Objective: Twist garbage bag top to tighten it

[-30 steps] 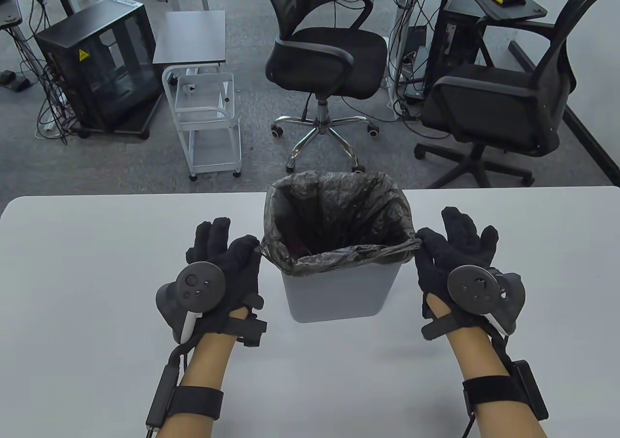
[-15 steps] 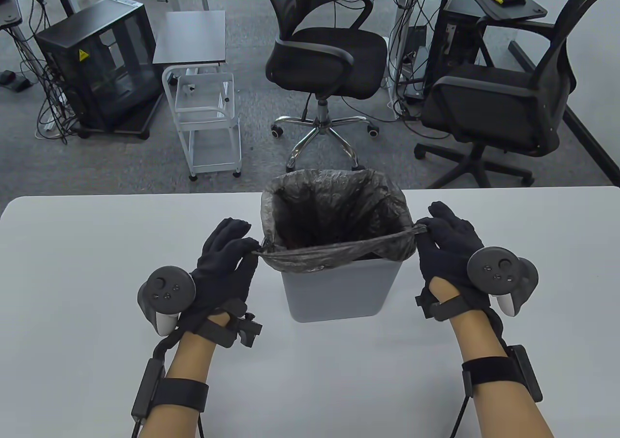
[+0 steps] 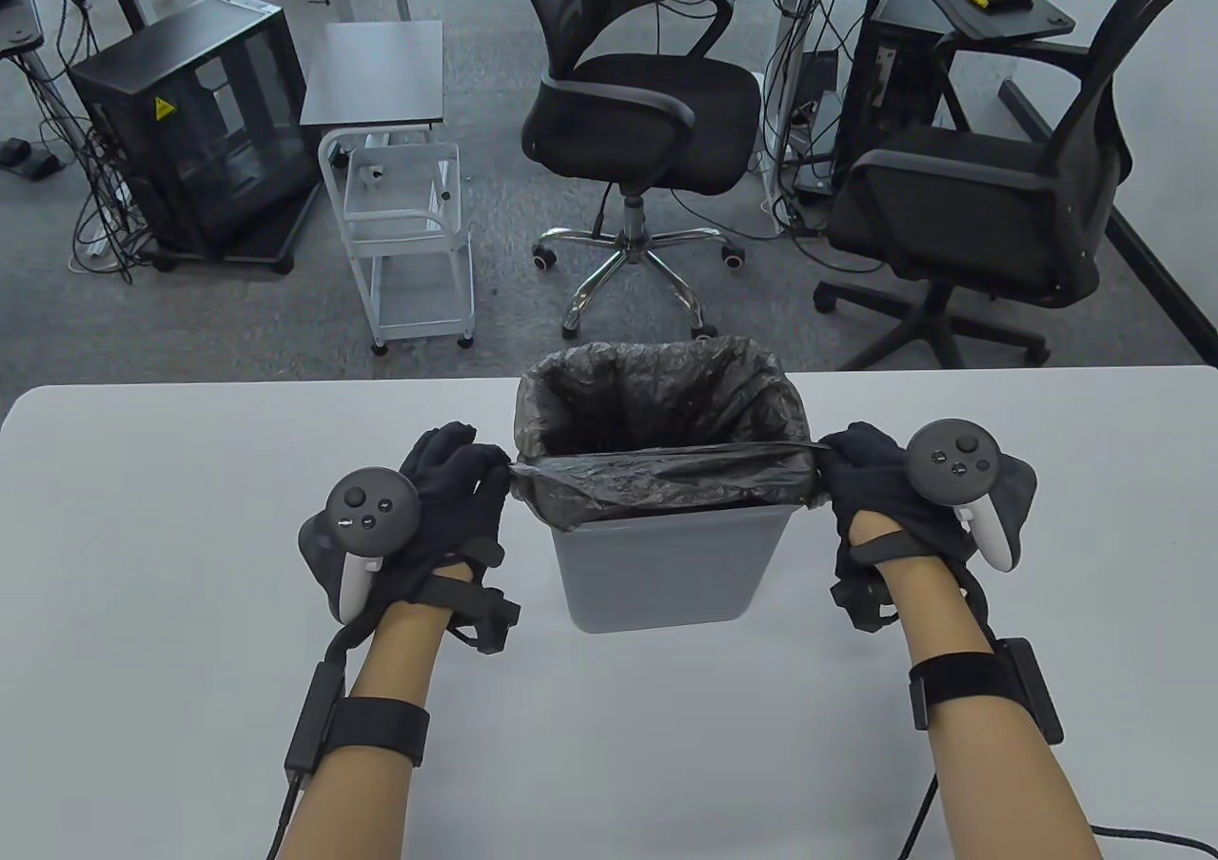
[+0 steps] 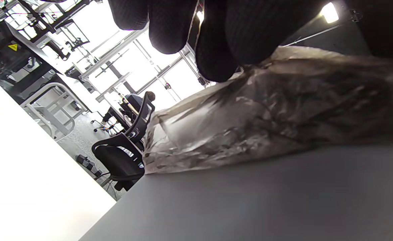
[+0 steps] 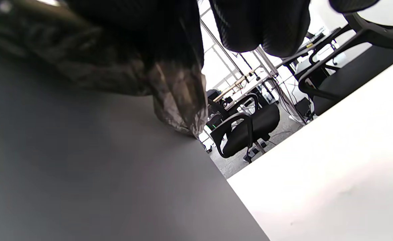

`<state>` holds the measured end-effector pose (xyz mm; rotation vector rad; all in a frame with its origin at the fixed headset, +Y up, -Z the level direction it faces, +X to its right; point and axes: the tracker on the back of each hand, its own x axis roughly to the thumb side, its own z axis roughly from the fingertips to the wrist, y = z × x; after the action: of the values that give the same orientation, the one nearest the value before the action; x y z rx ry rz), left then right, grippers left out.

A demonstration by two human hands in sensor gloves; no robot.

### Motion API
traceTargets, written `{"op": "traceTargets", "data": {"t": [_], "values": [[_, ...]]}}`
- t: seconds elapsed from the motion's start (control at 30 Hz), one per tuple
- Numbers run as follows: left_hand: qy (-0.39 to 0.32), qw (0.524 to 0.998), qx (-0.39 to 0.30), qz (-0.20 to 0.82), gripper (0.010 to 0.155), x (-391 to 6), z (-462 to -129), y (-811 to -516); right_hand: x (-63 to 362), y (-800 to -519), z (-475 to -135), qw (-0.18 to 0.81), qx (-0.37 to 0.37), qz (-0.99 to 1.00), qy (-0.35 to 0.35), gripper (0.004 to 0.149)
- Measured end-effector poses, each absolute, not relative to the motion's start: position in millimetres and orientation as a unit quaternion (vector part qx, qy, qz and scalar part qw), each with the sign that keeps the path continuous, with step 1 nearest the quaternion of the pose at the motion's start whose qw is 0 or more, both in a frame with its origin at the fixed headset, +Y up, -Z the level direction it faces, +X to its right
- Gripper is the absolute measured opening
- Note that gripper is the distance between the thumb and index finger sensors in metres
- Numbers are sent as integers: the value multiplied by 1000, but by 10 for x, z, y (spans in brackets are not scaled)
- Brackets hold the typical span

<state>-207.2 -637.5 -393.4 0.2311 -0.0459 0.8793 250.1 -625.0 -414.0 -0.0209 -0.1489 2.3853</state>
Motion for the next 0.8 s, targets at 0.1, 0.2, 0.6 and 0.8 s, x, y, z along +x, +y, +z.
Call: {"op": "traceTargets", "data": {"t": [0.1, 0.2, 0.6, 0.8], "values": [[-9, 901, 102, 421, 41, -2060, -3983, -6389, 2533, -6259, -4198, 394, -11, 919, -33, 45], [7, 901, 94, 424, 41, -2064, -4034, -6390, 2591, -6244, -4220, 415, -19, 909, -23, 46], [41, 896, 82, 434, 49, -2438, -4069, -6477, 3119, -6480, -4187, 524, -55, 850, 6, 53], [73, 891, 70, 443, 51, -2664, -4140, -6177, 3234, -6416, -4389, 596, -49, 800, 33, 56]]}}
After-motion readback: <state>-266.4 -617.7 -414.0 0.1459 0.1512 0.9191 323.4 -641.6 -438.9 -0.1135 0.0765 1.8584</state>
